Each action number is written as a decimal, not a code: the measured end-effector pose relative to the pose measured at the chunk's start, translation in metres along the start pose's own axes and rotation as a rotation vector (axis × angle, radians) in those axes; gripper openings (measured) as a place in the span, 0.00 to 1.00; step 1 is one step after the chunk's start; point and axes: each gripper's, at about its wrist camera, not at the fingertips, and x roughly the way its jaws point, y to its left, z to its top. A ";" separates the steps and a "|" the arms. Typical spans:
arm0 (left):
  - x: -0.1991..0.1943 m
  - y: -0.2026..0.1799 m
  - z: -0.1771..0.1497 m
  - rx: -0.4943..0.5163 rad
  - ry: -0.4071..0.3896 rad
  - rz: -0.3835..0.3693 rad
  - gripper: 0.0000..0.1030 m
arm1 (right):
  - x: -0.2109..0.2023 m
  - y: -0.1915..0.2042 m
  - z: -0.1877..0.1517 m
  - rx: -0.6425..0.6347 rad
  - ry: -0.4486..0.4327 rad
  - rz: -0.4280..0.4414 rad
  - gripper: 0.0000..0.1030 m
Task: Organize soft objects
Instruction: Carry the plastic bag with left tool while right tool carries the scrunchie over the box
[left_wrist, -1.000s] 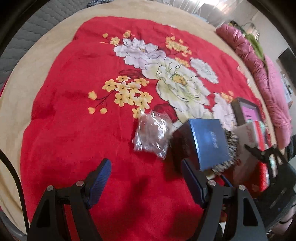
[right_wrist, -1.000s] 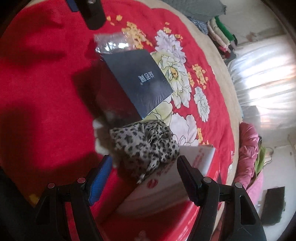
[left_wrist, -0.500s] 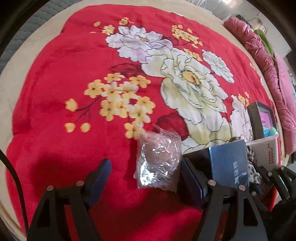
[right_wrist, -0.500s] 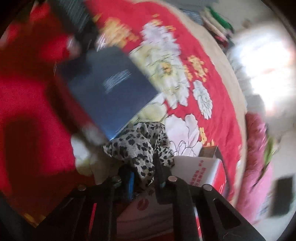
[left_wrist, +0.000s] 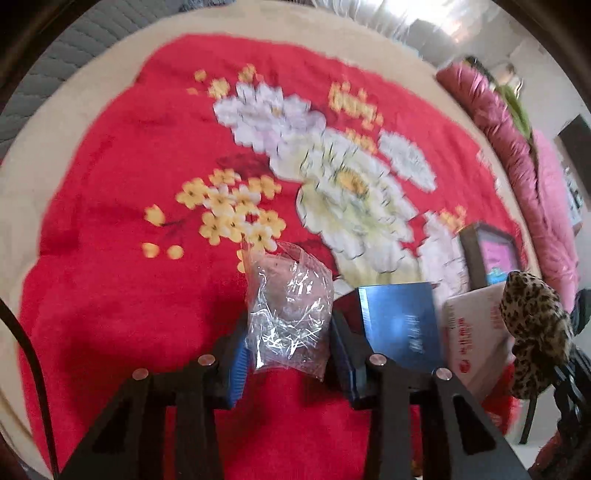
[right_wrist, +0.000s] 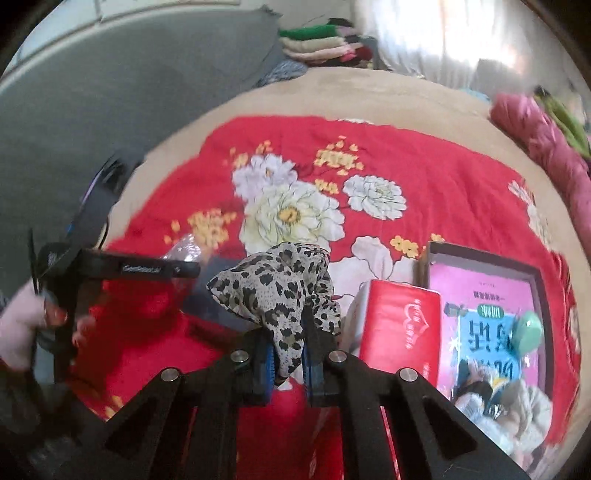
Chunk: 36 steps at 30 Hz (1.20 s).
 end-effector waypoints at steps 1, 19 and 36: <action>-0.012 -0.004 -0.002 0.013 -0.020 0.002 0.39 | -0.009 0.000 0.000 0.009 -0.016 0.006 0.11; -0.111 -0.180 -0.044 0.323 -0.155 -0.103 0.40 | -0.161 -0.070 -0.047 0.251 -0.228 -0.126 0.11; -0.094 -0.296 -0.080 0.508 -0.142 -0.094 0.40 | -0.218 -0.150 -0.092 0.389 -0.287 -0.202 0.11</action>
